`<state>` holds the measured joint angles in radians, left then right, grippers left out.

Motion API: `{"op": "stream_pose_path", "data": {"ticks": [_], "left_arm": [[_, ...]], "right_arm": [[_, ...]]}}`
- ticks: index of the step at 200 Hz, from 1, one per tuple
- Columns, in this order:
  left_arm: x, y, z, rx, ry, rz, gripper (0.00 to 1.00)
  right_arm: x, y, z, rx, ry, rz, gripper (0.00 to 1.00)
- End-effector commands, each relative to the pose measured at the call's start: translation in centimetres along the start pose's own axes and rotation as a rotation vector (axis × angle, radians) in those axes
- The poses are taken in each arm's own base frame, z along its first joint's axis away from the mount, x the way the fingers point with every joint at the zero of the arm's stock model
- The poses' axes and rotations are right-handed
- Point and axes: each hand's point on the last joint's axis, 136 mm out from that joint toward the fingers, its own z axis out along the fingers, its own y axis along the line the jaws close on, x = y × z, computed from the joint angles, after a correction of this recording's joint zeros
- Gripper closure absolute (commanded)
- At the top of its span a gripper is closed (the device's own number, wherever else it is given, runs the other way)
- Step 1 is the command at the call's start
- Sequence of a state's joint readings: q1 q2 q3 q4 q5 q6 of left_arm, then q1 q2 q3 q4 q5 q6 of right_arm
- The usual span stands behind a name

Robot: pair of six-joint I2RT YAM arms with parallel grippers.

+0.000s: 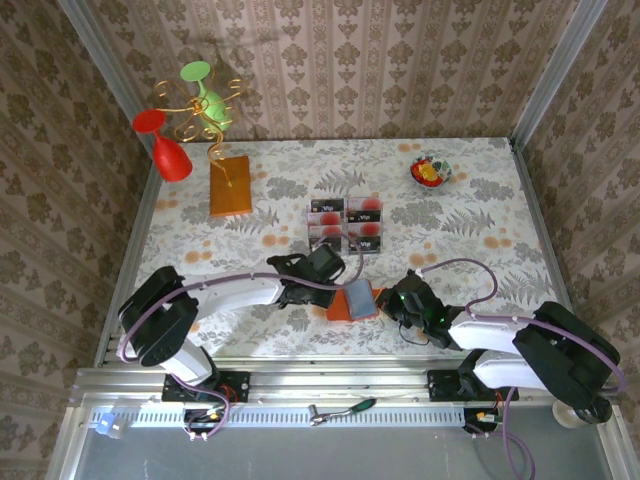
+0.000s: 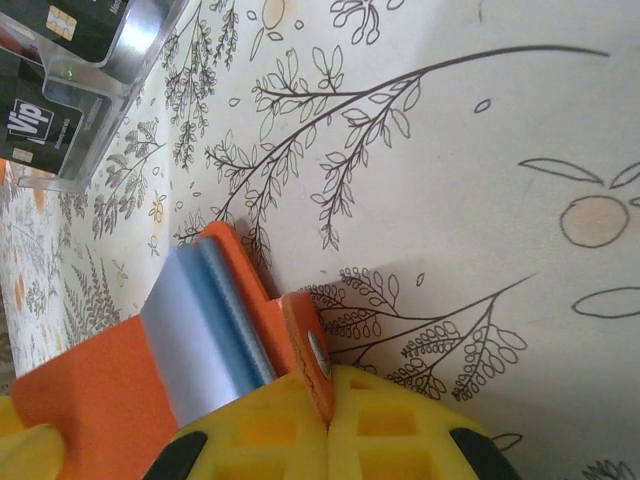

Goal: Put the credit cards into the card holder

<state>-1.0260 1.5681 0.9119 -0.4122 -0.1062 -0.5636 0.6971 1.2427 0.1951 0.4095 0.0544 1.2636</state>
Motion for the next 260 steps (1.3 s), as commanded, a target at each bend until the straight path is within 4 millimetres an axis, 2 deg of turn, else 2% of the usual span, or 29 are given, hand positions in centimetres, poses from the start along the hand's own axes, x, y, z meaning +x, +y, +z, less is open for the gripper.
{"op": "stream_pose_path", "data": {"ticks": [1,25,69,105,128,149,175,199,212,240,260], "left_arm": [[-0.2,0.2,0.2,0.007,-0.034,-0.028,0.82],[-0.8,0.5,0.7,-0.011,-0.051,-0.022,1.0],[-3.2,1.1,1.1,-0.03,-0.086,0.01,1.0],[-4.1,1.0,1.2,-0.027,-0.087,0.033,1.0],[-4.0,1.2,1.1,-0.029,-0.085,0.032,1.0],[-3.9,1.3,0.9,-0.031,-0.081,0.036,1.0],[-3.8,1.4,0.8,-0.031,-0.073,0.035,1.0],[-3.8,1.4,0.8,-0.029,-0.072,0.034,1.0],[-4.0,1.3,0.7,-0.027,-0.075,0.034,1.0],[-4.5,1.2,0.2,-0.025,-0.078,0.041,1.0],[-5.2,0.9,-0.6,-0.015,-0.085,0.05,1.0]], "right_arm": [[-0.9,-0.8,-0.2,0.041,-0.063,0.024,1.0],[-0.7,-0.6,-0.1,0.036,-0.064,0.029,1.0],[-0.2,0.0,0.3,0.026,-0.059,0.029,1.0],[0.0,0.8,0.6,0.011,-0.039,0.009,1.0],[-0.2,1.2,0.2,0.007,-0.03,-0.015,0.67],[-1.1,1.3,-0.7,0.002,-0.032,-0.023,0.55],[-3.0,1.2,-2.4,-0.003,-0.055,-0.013,0.46],[-4.6,1.9,-4.3,-0.024,-0.088,-0.024,0.46],[-4.9,3.1,-5.0,-0.051,-0.084,-0.054,0.51],[-3.4,6.2,-4.8,-0.144,0.006,-0.117,0.64],[-2.1,6.9,-4.1,-0.154,0.055,-0.161,0.66]]}}
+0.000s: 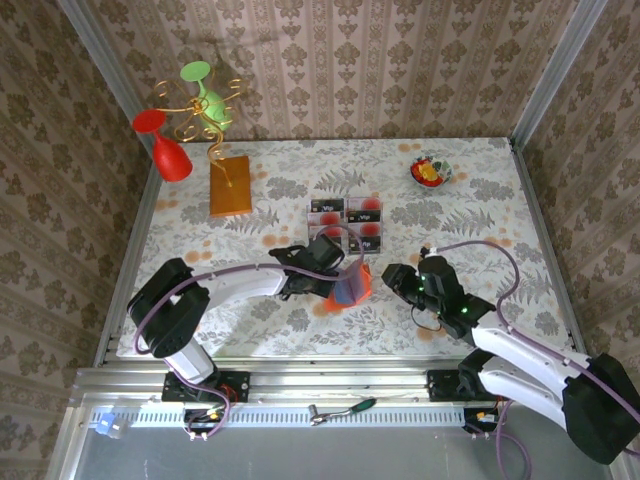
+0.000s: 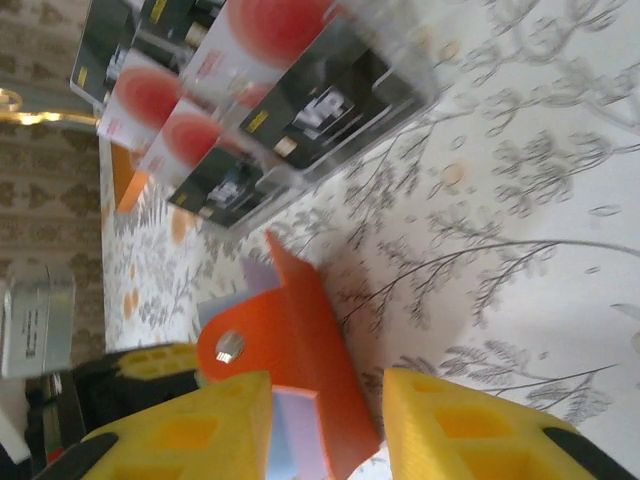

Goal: Put the credit cards into the card holder

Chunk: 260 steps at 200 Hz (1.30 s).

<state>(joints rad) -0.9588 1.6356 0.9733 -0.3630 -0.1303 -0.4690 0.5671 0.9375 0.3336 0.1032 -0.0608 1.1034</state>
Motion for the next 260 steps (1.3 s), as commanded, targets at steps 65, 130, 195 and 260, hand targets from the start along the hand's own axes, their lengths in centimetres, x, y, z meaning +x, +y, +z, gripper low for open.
{"op": "stream_pose_path", "data": {"ticks": [65,130,195,260], "left_arm": [[-4.7,-2.0,-4.2,0.075,-0.056,0.034,1.0],[-4.6,-2.6,-4.0,0.114,-0.017,0.027,1.0],[-4.3,-2.4,-3.8,0.131,-0.009,0.008,1.0],[-4.3,-2.1,-4.0,0.142,-0.01,-0.002,1.0]], "right_arm": [[2.0,2.7,0.9,-0.056,0.126,-0.119,0.7],[2.4,4.9,1.6,-0.05,0.159,-0.226,0.4],[3.1,4.5,4.7,0.082,0.195,-0.375,0.3],[2.8,2.1,6.2,0.244,0.171,-0.433,0.34]]}}
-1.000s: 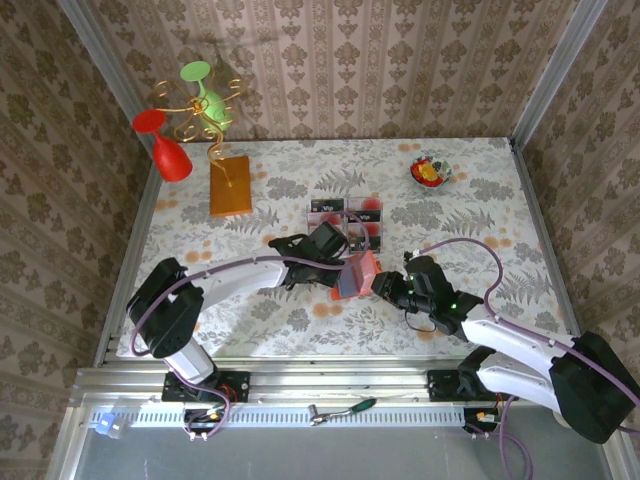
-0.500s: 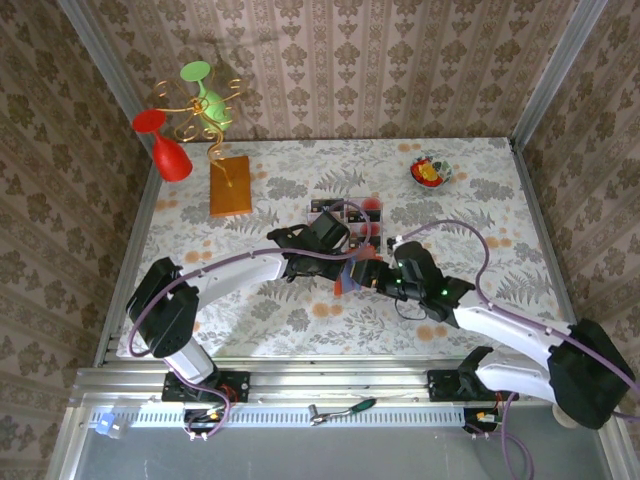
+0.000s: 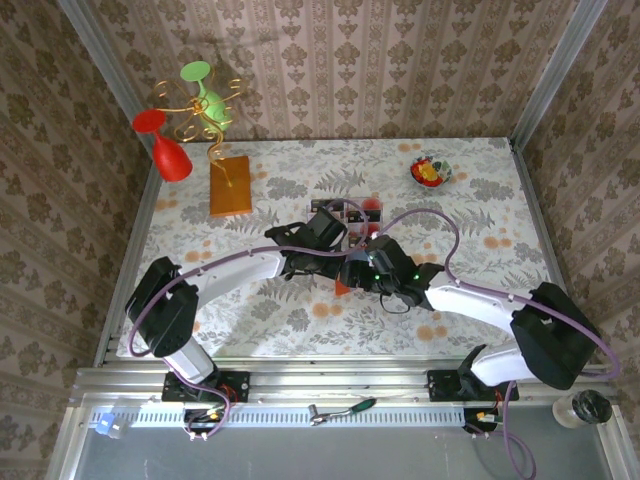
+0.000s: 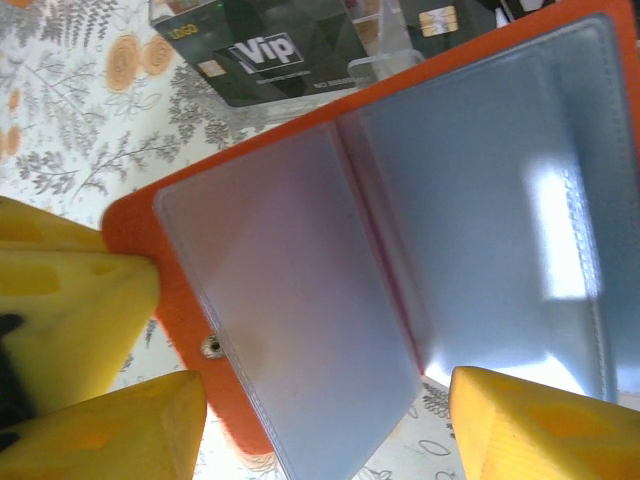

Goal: Put the credit cards into the card holder

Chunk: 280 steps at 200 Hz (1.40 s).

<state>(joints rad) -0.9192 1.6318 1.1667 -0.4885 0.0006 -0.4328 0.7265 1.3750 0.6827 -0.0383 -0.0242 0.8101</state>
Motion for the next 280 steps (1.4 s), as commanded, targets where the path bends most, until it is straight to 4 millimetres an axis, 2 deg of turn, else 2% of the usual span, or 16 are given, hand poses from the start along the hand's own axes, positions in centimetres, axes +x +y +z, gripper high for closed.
{"op": "stream_pose_path", "data": {"ticks": [1,32,47,61,92,106,165,191,195,215,231,255,280], "left_arm": [[0.3,0.1,-0.5,0.014,0.008,0.0,1.0],[0.7,0.3,-0.4,0.015,0.015,-0.002,1.0],[0.9,0.4,-0.3,0.02,0.017,-0.003,1.0],[1.0,0.6,-0.3,0.02,0.018,-0.006,1.0],[1.4,0.8,0.0,0.03,0.024,-0.01,1.0],[1.6,1.1,0.2,0.027,0.027,-0.015,1.0],[2.1,3.1,2.1,0.016,0.047,-0.051,1.0],[2.0,3.7,2.2,0.03,0.053,-0.055,1.0],[1.9,3.7,2.1,0.031,0.051,-0.053,1.0],[1.8,3.7,1.8,0.047,0.054,-0.043,1.0],[1.8,3.5,1.7,0.055,0.061,-0.035,1.0],[2.0,3.4,1.7,0.066,0.067,-0.038,1.0],[2.2,3.4,1.8,0.068,0.068,-0.041,1.0]], "right_arm": [[-0.3,-1.6,0.5,0.113,-0.018,-0.035,0.34],[-0.8,-3.1,0.3,0.192,-0.047,-0.037,0.41],[-1.0,-3.6,0.3,0.223,-0.049,-0.044,0.49],[-1.0,-3.9,0.4,0.236,-0.047,-0.046,0.58],[-0.7,-4.4,1.1,0.227,-0.028,-0.041,0.89],[-0.3,-4.6,1.3,0.23,-0.014,-0.036,0.96],[3.5,-5.9,1.4,0.203,0.025,0.076,0.95],[5.1,-6.1,1.1,0.192,0.027,0.129,0.94],[4.8,-5.6,0.7,0.17,0.011,0.135,0.92],[4.6,-5.8,0.1,0.173,-0.01,0.146,0.74],[4.0,-5.7,-0.6,0.181,-0.022,0.134,0.64],[2.4,-4.6,-2.2,0.164,-0.059,0.114,0.63],[0.7,-2.4,-3.6,0.103,-0.088,0.078,0.69]]}}
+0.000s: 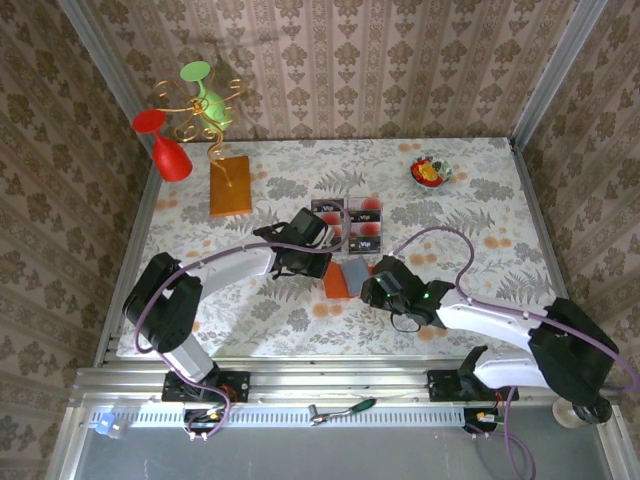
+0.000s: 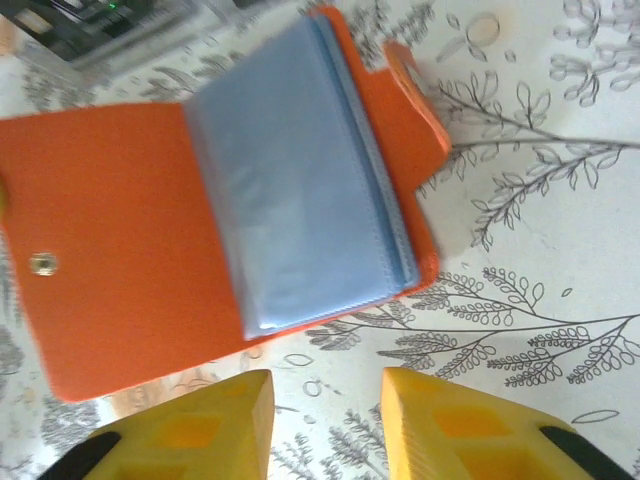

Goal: Put the credit cards into the card holder

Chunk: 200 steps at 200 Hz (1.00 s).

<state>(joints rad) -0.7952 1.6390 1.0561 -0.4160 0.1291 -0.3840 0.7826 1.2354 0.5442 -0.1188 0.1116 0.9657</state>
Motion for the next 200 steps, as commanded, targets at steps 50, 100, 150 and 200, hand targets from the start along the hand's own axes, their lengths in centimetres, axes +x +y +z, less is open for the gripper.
{"op": "stream_pose_path", "data": {"ticks": [50,100,150,200], "left_arm": [[0.5,-0.1,0.0,0.02,0.016,0.045,1.0],[0.4,1.1,0.5,0.078,0.027,0.029,1.0],[-0.1,1.2,1.4,0.135,0.044,0.041,1.0],[-0.1,2.4,1.7,0.096,0.041,0.014,0.95]], "right_arm": [[-3.6,5.8,0.0,-0.111,-0.017,-0.104,0.85],[-2.8,7.1,4.4,-0.177,0.068,-0.107,0.9],[-1.3,7.1,7.5,-0.197,0.131,-0.076,0.92],[0.0,6.0,8.6,-0.173,0.165,-0.044,0.95]]}}
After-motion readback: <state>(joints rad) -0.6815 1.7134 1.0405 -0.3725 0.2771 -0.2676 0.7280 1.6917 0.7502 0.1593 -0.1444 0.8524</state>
